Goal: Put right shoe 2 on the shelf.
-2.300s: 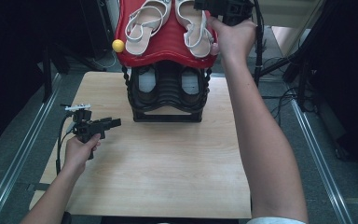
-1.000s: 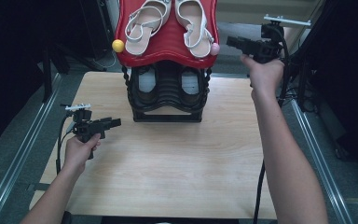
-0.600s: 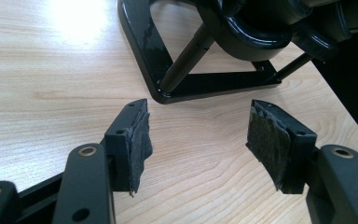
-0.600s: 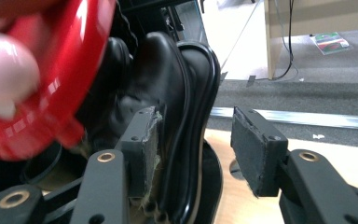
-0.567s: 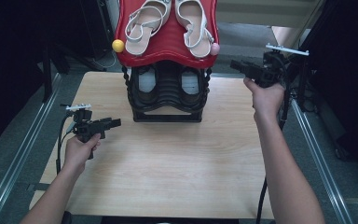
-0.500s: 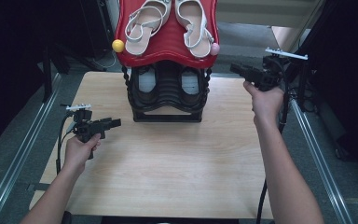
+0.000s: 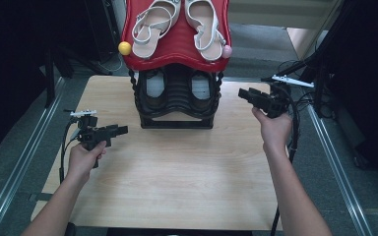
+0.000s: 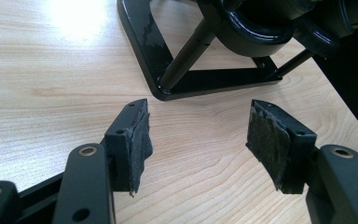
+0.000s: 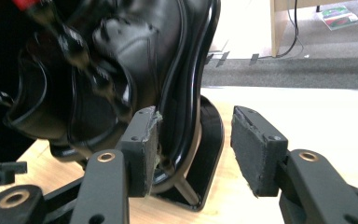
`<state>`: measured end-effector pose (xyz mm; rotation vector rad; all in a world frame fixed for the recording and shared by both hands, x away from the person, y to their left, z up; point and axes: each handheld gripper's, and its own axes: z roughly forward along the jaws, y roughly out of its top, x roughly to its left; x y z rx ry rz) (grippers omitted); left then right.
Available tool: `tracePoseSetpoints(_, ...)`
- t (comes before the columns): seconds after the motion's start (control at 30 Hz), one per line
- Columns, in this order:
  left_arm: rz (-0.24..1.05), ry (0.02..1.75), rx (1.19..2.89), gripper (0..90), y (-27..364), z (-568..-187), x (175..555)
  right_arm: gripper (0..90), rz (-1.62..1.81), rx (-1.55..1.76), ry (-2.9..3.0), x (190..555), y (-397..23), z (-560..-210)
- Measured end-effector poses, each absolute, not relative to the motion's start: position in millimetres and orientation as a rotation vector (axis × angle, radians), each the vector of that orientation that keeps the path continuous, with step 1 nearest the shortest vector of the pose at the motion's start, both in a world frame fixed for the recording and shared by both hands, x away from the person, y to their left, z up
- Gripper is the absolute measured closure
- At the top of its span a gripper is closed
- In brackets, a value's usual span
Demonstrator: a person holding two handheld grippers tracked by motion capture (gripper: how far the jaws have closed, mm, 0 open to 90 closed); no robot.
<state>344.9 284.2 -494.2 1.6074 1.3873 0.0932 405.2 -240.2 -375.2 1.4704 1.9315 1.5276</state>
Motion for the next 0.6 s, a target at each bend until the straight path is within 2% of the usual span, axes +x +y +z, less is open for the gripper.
tracePoseSetpoints(0.6, 0.09, 1.387, 1.616, 39.2, 283.2, -495.5, 345.1, 54.1, 1.559, 1.535, 1.981, 373.6, -241.9, -444.0)
